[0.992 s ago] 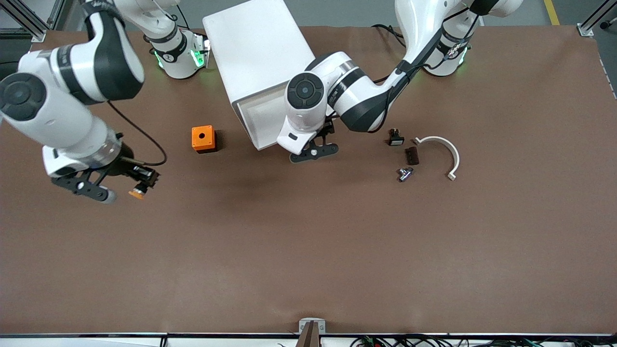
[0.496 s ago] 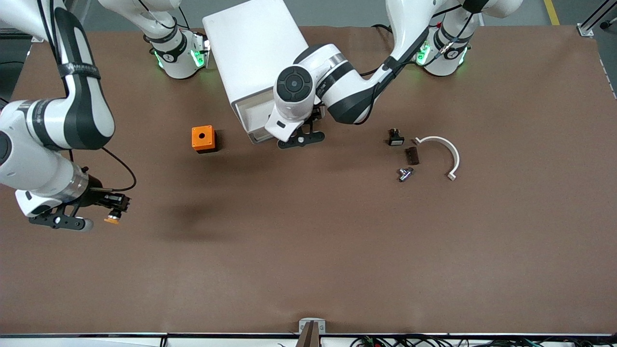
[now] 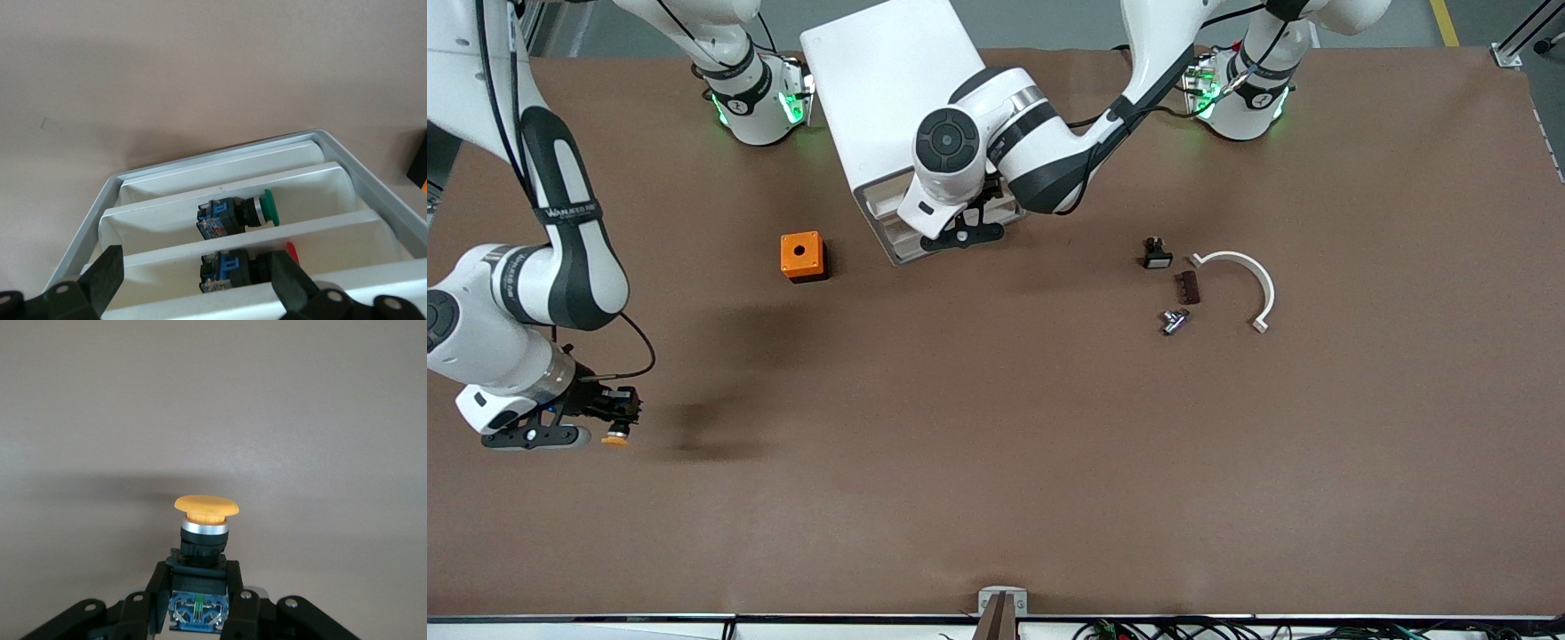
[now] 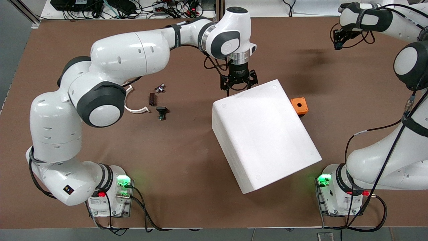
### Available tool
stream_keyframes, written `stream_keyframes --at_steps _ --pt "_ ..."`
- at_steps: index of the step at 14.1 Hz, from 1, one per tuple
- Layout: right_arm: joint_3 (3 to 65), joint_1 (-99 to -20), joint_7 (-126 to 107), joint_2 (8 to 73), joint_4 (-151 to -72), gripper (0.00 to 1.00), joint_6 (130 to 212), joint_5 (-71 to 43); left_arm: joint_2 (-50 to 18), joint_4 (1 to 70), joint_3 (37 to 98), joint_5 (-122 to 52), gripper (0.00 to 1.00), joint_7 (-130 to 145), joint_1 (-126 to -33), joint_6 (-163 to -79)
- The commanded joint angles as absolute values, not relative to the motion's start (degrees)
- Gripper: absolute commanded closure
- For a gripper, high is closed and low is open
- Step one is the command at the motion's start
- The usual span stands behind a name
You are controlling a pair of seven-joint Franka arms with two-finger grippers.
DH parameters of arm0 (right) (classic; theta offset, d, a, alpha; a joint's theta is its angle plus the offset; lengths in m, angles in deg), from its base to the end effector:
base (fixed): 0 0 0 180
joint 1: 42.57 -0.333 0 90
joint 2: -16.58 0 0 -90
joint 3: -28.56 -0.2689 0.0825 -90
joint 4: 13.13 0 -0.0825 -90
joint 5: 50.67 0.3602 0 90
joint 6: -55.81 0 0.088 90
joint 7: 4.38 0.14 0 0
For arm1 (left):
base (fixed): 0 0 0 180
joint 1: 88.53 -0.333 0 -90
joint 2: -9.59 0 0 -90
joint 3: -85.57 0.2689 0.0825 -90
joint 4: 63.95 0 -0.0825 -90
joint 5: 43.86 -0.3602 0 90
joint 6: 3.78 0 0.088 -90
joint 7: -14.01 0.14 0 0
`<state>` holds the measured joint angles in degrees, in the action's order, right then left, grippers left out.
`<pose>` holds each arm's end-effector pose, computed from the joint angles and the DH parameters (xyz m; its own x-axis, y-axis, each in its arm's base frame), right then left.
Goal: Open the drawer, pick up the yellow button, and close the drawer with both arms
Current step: 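Push the drawer shut with the left gripper while the right gripper carries the button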
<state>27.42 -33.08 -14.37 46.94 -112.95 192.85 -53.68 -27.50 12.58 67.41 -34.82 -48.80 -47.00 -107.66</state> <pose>0.6325 -0.0952 0.2256 0.9916 0.0640 0.1121 0.0587 -0.9970 0.0503 0.3440 -0.5589 0.2975 0.9221 0.1376 -0.3618 0.1532 -0.9881 0.0146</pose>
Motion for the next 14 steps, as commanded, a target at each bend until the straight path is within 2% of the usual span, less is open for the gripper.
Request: stream_keyframes --at_steps 1,5,12,13,14 --pt "26.28 -30.71 -17.21 49.88 -112.54 1.00 196.60 -54.37 -27.85 13.13 67.46 -33.22 0.00 -49.09 -45.20 -108.02" --pt "26.28 -29.47 -17.22 52.87 -112.45 1.00 197.84 -54.37 -27.94 13.39 67.46 -31.38 0.00 -49.09 -44.41 -108.02" --pt "26.28 -29.30 -17.22 54.28 -112.54 1.00 199.59 -54.37 -27.15 12.87 68.16 -31.64 0.00 -49.09 -46.77 -108.02" --pt "26.28 -29.30 -17.22 54.28 -112.54 0.95 199.68 -54.37 -26.97 12.87 68.16 -31.64 0.00 -49.09 -48.09 -108.02" --pt "26.28 -29.30 -17.22 54.37 -112.54 0.86 199.69 -54.37 -26.19 12.87 68.16 -31.55 0.00 -49.09 -49.32 -108.02"
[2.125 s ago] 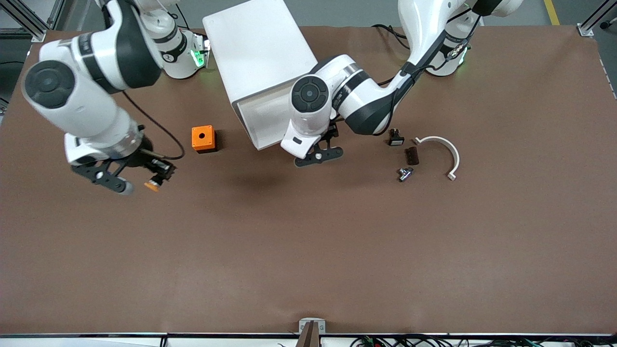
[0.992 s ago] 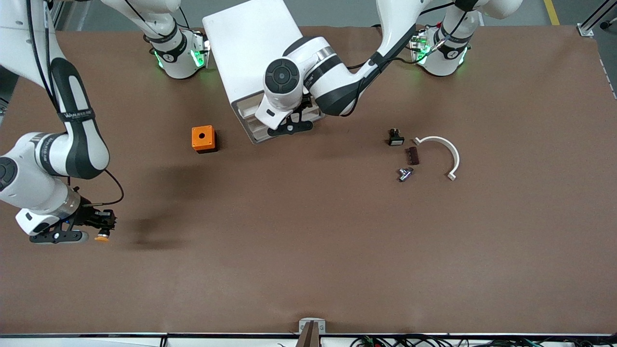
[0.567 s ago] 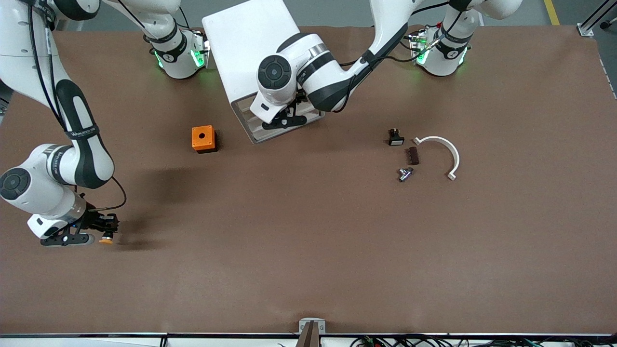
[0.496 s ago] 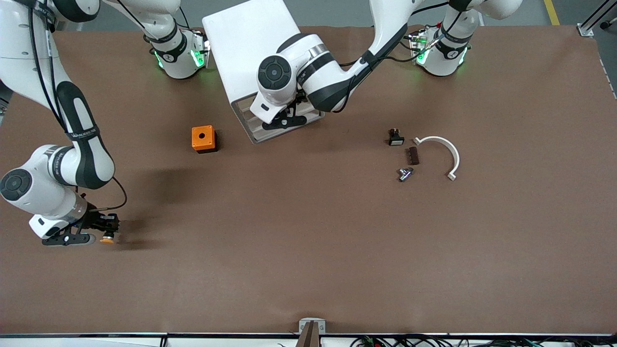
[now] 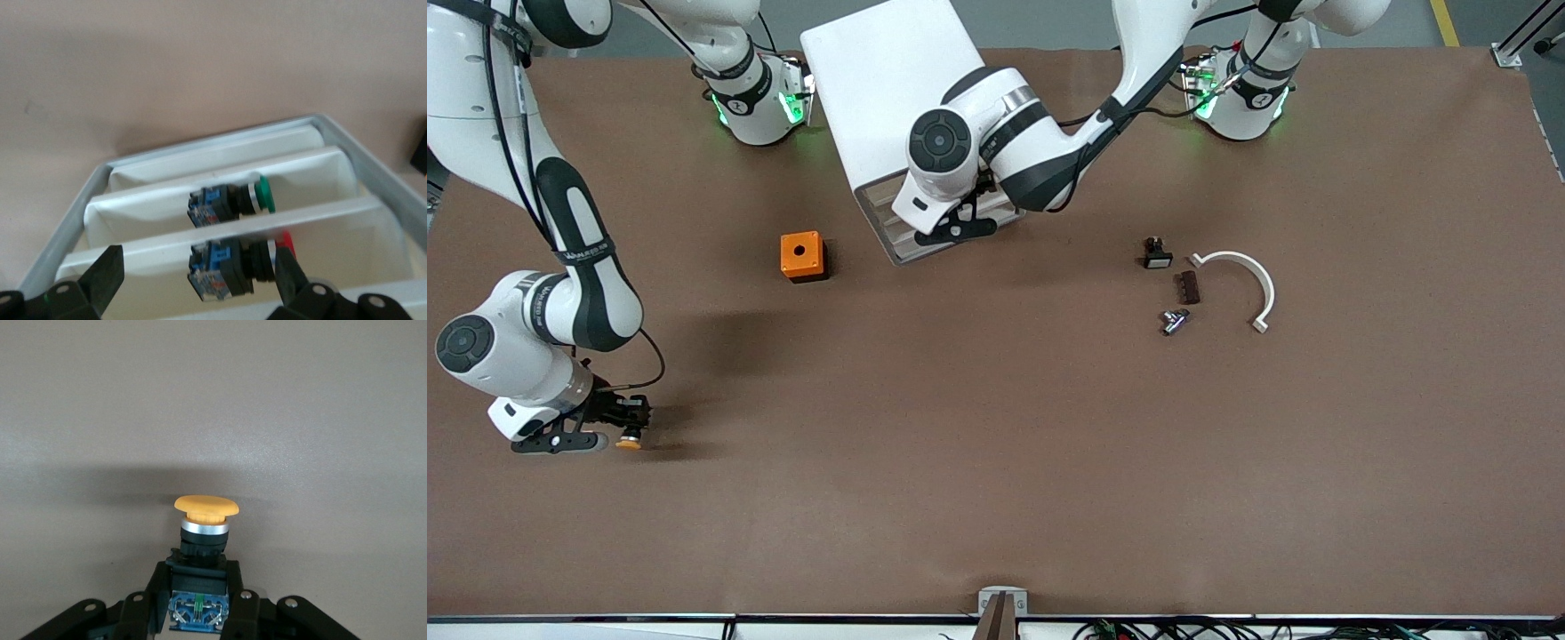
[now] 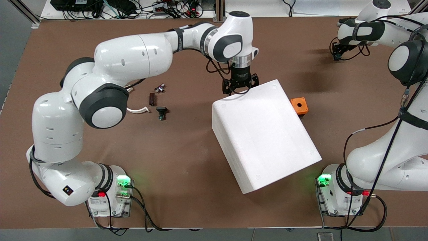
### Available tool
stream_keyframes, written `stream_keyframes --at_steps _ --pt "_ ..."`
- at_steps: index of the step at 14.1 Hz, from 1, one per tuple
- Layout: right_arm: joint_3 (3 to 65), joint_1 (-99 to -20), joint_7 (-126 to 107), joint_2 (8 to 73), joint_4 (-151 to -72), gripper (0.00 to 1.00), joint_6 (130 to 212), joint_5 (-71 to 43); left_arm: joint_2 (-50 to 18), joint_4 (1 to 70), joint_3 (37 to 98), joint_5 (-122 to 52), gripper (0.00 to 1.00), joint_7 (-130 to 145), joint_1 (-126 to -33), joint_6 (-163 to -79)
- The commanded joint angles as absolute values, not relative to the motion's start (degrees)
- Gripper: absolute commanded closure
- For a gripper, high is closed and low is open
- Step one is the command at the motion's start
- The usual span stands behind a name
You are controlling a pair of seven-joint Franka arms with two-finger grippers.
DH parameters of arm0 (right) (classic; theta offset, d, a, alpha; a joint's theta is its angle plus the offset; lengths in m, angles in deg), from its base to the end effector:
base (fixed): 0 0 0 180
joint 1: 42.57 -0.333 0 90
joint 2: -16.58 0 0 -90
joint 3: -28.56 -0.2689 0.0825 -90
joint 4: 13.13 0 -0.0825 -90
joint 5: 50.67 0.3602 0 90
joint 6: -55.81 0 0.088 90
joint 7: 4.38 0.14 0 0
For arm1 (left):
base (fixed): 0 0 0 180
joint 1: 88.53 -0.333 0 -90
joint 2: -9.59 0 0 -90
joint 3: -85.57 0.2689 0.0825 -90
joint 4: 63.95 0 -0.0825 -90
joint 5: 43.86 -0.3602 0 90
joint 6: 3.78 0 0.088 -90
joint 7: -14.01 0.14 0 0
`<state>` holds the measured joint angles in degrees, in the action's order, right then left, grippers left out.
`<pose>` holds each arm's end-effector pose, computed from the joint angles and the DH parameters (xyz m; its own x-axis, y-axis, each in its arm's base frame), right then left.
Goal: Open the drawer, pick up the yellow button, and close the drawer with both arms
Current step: 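Set the button on the table with the right gripper while the left gripper withdraws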
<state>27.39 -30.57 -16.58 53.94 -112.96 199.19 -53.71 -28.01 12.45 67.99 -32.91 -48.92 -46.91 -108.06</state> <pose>0.6251 -0.1208 0.1589 0.9930 0.0619 0.1002 0.0575 -0.9973 0.0459 0.3459 -0.5596 0.2935 0.9095 0.1552 -0.3856 0.1770 -0.9840 0.0215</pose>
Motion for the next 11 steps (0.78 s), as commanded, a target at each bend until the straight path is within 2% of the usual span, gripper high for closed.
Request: stream_keyframes --at_steps 1,2,4,6,7,11 --pt "26.28 -29.30 -17.22 54.37 -112.45 0.82 199.69 -54.37 -25.40 12.95 68.16 -31.64 0.00 -49.18 -51.33 -107.93" --pt "26.28 -29.30 -17.22 54.37 -112.45 0.66 199.69 -54.37 -24.43 12.96 68.16 -31.64 0.00 -49.18 -53.27 -107.84" --pt "26.28 -29.38 -17.13 54.81 -112.10 0.30 199.69 -54.37 -22.85 13.04 68.16 -31.90 0.00 -49.18 -57.48 -107.49" --pt "26.28 -29.47 -16.51 55.07 -111.84 0.06 199.51 -54.28 -21.62 13.13 68.16 -32.08 0.00 -49.18 -61.18 -107.14" --pt "26.28 -29.65 -16.51 55.07 -111.75 0.00 199.60 -54.28 -21.00 13.13 68.08 -32.08 0.00 -49.18 -63.46 -106.62" --pt "26.28 -30.17 -16.42 54.55 -111.31 0.00 197.50 -54.19 -19.50 13.04 68.08 -32.34 0.00 -49.18 -70.41 -102.06"
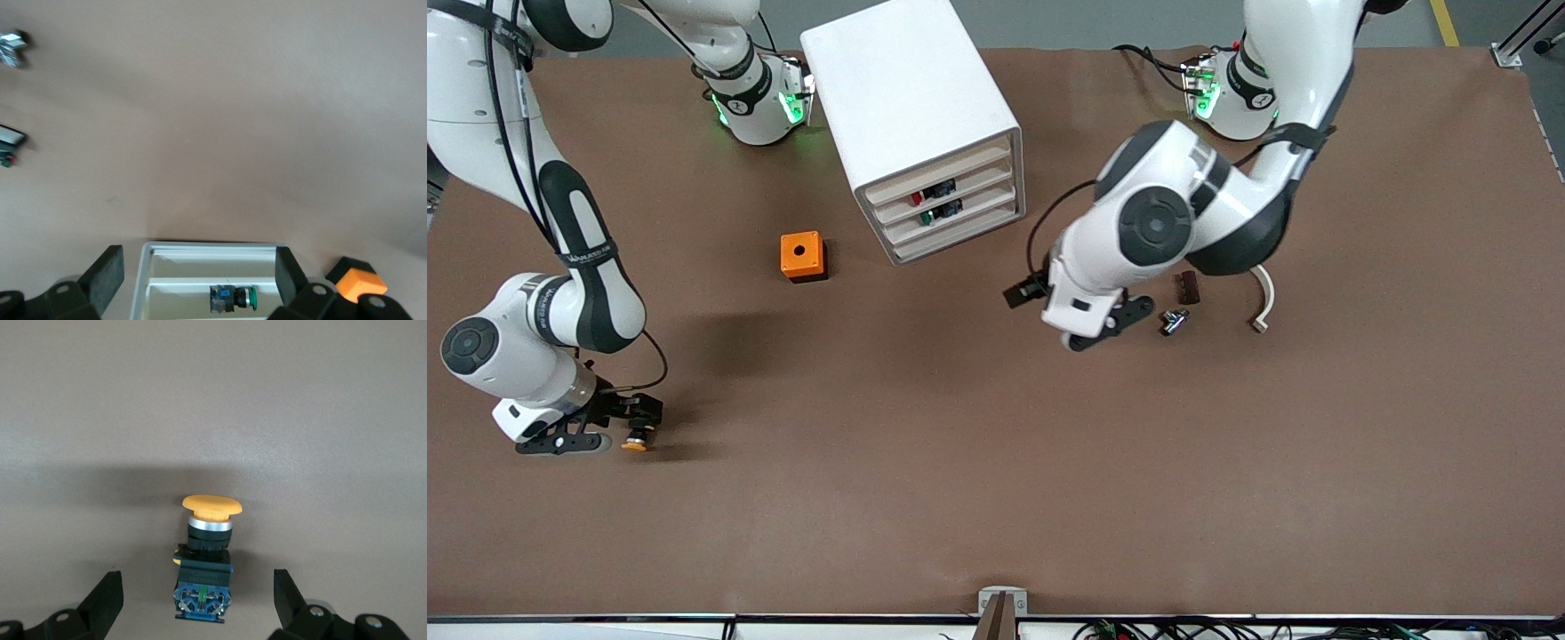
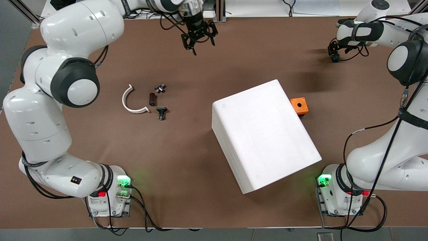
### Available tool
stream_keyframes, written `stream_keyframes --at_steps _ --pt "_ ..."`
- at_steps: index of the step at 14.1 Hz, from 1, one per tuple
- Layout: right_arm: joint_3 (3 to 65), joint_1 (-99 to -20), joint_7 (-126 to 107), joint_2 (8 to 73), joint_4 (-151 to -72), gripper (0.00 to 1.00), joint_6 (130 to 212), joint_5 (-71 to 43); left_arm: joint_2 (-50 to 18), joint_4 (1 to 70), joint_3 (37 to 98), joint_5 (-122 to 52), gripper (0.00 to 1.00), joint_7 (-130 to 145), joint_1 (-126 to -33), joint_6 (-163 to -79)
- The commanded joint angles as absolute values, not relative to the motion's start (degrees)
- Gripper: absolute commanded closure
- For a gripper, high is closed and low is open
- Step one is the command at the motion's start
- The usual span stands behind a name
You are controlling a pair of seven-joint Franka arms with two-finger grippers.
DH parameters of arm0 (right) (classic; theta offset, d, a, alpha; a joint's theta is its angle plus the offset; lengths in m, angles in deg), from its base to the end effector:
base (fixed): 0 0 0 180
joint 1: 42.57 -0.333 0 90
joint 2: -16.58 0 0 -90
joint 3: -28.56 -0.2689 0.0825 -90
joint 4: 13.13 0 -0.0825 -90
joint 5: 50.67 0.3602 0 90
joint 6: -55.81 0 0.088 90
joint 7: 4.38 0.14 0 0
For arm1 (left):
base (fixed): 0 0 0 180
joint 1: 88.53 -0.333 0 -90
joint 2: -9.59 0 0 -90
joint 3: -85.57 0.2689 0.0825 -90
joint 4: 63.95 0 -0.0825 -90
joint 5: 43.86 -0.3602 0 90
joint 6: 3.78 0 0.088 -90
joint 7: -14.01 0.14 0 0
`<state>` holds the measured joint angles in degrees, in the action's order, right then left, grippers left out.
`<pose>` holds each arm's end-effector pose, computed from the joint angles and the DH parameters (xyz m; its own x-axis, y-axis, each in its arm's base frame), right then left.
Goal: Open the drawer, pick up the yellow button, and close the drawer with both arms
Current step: 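Set the button on the table with the right gripper while the left gripper withdraws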
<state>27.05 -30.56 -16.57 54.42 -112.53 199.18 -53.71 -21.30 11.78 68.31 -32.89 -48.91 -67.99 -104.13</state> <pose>0.6268 -0.1176 0.1566 0.9928 0.0657 0.1003 0.0618 -0.9972 0.0420 0.5187 -0.3920 0.3670 0.8242 0.4540 -0.3385 0.5017 -0.8626 0.0646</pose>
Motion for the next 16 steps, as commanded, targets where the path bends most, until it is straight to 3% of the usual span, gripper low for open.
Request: stream_keyframes --at_steps 1,6,13,16 --pt "26.19 -30.35 -16.42 54.20 -110.87 0.00 195.23 -54.19 -18.80 13.13 68.16 -32.34 0.00 -49.53 -71.99 -101.09" --pt "25.66 -32.46 -13.80 47.44 -109.11 0.00 182.48 -53.40 -15.82 12.69 67.55 -32.25 0.00 -42.71 -79.63 -96.78" --pt "25.49 -34.83 -7.55 35.57 -109.28 0.00 171.14 -53.31 -7.91 13.22 68.08 -39.28 0.00 -17.48 -88.34 -84.30" --pt "25.22 -35.62 -7.55 30.66 -109.46 0.00 166.66 -48.24 -5.54 14.53 67.99 -39.46 0.00 -7.73 -93.17 -81.57"
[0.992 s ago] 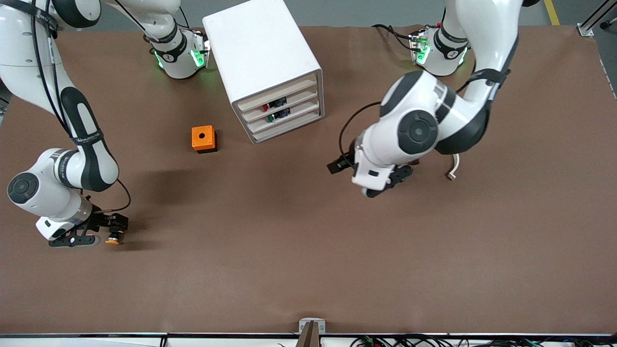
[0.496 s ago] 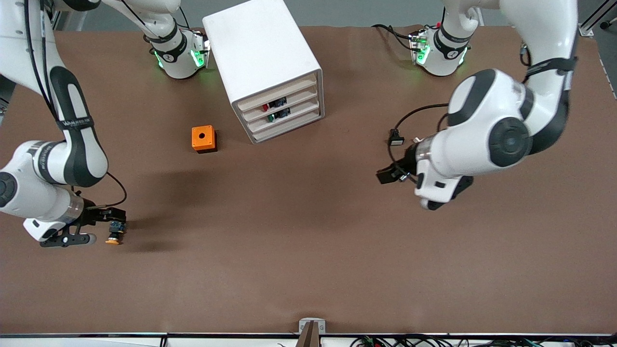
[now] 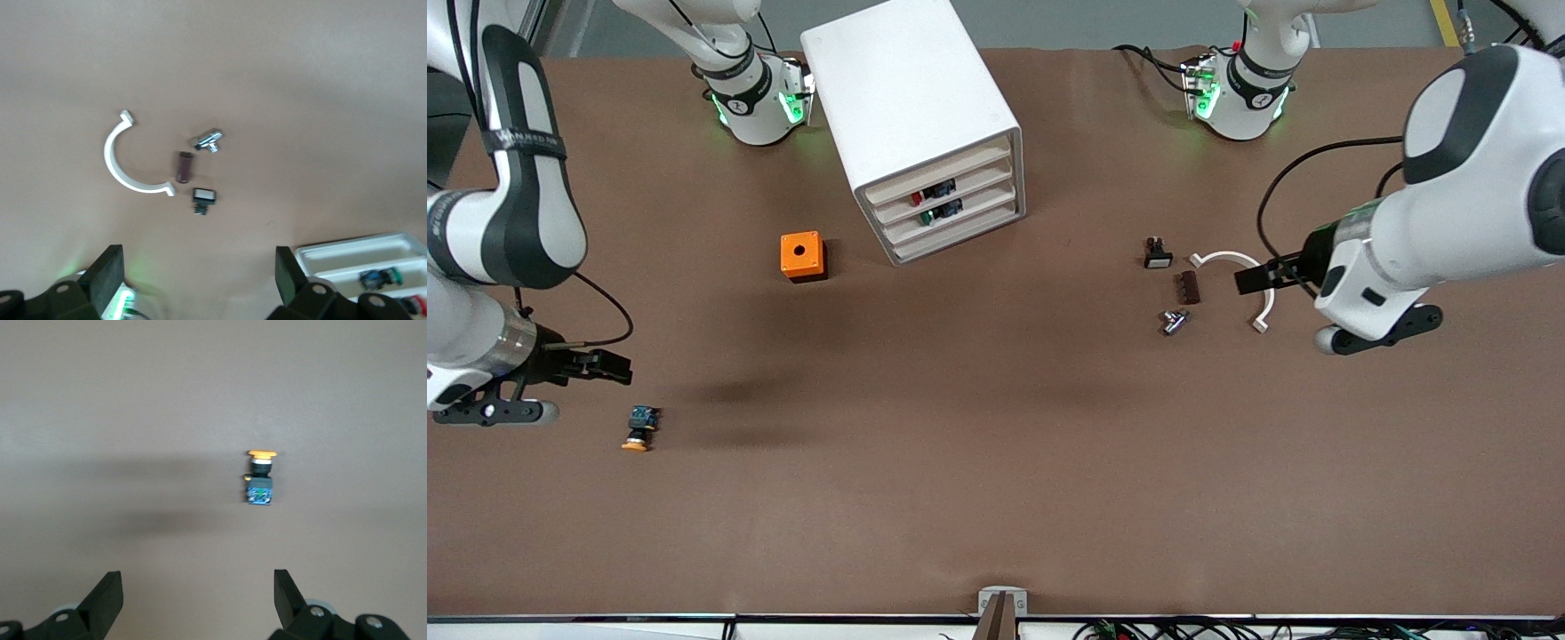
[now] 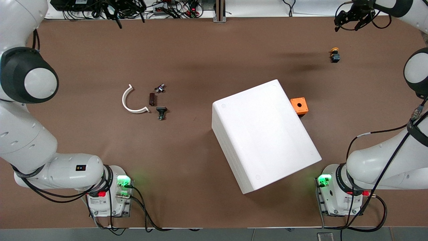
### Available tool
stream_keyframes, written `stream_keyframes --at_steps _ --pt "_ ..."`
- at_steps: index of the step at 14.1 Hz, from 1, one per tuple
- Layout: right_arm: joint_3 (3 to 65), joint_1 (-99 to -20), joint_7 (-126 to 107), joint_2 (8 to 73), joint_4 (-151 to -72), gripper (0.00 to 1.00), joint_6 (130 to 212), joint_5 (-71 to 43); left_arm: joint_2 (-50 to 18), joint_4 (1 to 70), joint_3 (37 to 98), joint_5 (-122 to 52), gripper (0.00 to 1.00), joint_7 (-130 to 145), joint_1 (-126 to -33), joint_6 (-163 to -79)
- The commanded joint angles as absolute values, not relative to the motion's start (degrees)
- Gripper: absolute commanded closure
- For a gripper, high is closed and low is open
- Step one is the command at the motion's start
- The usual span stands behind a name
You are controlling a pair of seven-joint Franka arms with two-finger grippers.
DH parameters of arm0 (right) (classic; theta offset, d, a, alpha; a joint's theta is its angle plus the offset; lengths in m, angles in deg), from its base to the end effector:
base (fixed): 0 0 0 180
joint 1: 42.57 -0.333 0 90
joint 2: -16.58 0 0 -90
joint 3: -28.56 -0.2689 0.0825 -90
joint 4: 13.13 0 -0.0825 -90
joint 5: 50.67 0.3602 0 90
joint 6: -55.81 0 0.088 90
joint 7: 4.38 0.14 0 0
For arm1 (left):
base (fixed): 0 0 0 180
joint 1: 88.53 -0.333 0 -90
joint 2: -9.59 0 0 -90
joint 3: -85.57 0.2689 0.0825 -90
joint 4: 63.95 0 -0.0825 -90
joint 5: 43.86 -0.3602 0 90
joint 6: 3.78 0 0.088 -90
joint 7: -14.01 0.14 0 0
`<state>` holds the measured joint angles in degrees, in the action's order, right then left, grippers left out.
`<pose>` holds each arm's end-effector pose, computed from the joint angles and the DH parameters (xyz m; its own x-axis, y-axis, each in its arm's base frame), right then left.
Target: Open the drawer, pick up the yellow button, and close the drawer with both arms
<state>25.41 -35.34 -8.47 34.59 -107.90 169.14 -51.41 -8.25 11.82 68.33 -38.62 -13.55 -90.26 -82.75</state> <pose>0.6132 -0.0471 0.3609 0.9999 0.0024 0.0104 0.0025 -1.0000 -0.0043 0.5544 -0.1470 0.4746 0.9372 0.1883 -0.2936 0.2121 -0.9759 0.0512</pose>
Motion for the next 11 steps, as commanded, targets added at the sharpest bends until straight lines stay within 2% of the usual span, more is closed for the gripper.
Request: stream_keyframes --at_steps 1,3,7,10,11 --pt "25.14 -35.71 -7.63 29.07 -109.46 0.00 165.33 -46.91 -4.05 16.19 67.99 -39.81 0.00 -5.26 -94.67 -81.56" --pt "25.05 -36.76 -7.55 25.65 -109.55 0.00 163.57 -46.72 -0.10 20.49 70.17 -41.47 0.00 0.62 -94.51 -81.65" --pt "24.96 -37.12 -5.35 18.88 -110.42 0.00 159.70 -46.81 9.56 31.73 83.51 -41.48 0.00 9.60 -87.49 -85.42" --pt "25.31 -36.77 -5.44 15.35 -111.22 0.00 157.86 -46.81 20.11 45.52 84.43 -41.39 0.00 10.50 -88.78 -96.64" --pt "25.49 -36.77 -5.44 14.48 -111.22 0.00 156.89 -46.89 21.53 47.22 83.64 -41.39 0.00 10.50 -89.40 -98.51"
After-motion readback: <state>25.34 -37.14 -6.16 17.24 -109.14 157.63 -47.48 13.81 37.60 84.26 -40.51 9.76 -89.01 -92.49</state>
